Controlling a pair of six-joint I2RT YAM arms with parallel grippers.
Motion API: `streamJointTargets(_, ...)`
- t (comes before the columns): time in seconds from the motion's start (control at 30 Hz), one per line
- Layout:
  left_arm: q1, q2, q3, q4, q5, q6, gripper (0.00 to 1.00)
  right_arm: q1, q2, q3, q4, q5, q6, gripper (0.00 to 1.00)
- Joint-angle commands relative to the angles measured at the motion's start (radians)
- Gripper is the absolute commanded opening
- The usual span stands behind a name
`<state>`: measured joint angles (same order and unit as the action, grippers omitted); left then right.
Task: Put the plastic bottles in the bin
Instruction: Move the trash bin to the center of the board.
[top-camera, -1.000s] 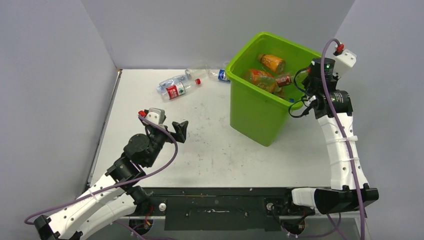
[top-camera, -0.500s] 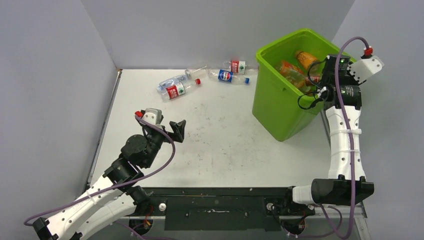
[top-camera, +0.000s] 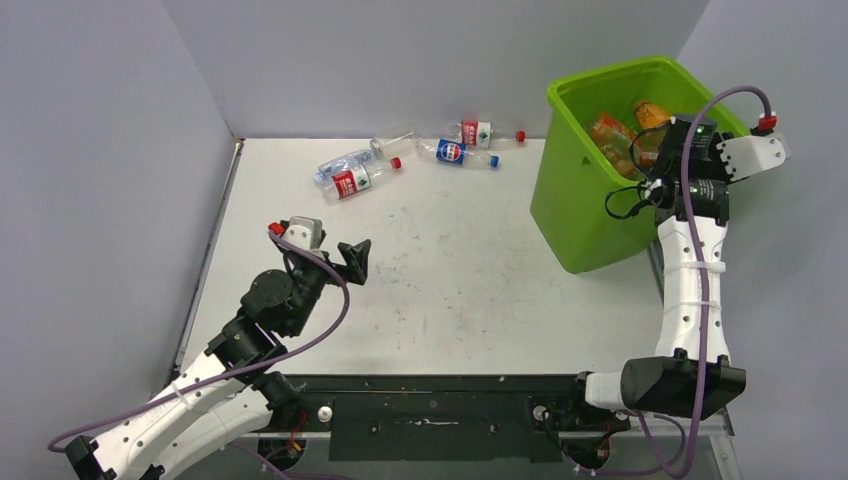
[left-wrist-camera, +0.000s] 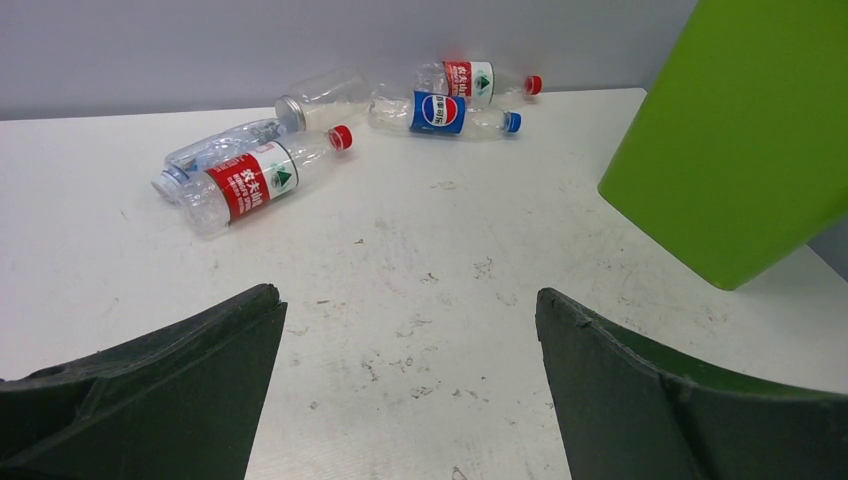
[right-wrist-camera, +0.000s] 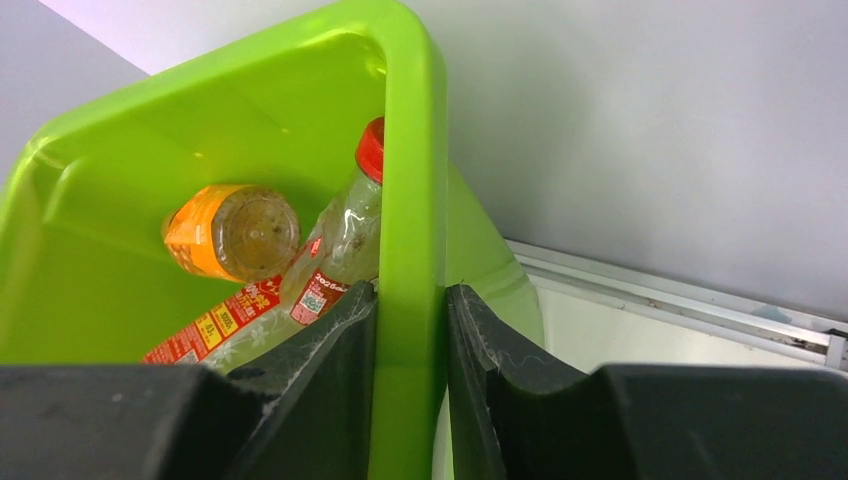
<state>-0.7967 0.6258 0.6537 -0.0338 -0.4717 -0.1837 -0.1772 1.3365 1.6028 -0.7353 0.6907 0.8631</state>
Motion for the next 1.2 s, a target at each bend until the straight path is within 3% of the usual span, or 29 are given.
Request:
streamJointTargets(0.0,0.008,0.008,0.026,0.019,-0.011,-0.007,0.96,0.070,-0.041,0.008,0.086,-0.036,0.104,0.05)
streamJointTargets(0.3,0.038,0.033,0.026,0.018,0.002,-0.021,0.96,0.209,0.019,0.144,-0.008,0.003,0.190,0.08)
streamJointTargets(0.37,0.041,0.036,0.025,0.018,0.003,-0.023,0.96,0.210,0.018,0.141,-0.012,-0.004,0.188,0.26)
streamJointTargets(0.47,0.041,0.039,0.023,0.019,-0.002,-0.023,0.96,0.210,-0.004,0.125,0.010,-0.018,0.153,0.68)
streamJointTargets(0.5,0.041,0.039,0.023,0.018,-0.003,-0.023,0.96,0.209,-0.010,0.129,0.012,-0.023,0.139,0.77)
streamJointTargets(0.63,0.041,0.044,0.024,0.018,-0.005,-0.023,0.96,0.212,-0.041,0.167,0.006,-0.073,0.099,0.99)
streamJointTargets(0.7,0.041,0.043,0.024,0.018,-0.008,-0.024,0.96,0.223,-0.063,0.192,0.001,-0.099,0.091,0.90)
streamJointTargets(0.93,0.035,0.038,0.010,0.060,-0.059,-0.016,0.96,0.238,-0.158,0.268,0.019,-0.295,0.006,0.90)
streamJointTargets(1.17,0.034,0.073,-0.002,0.077,-0.115,-0.026,0.96,0.276,-0.268,0.159,0.241,-0.795,-0.130,0.90)
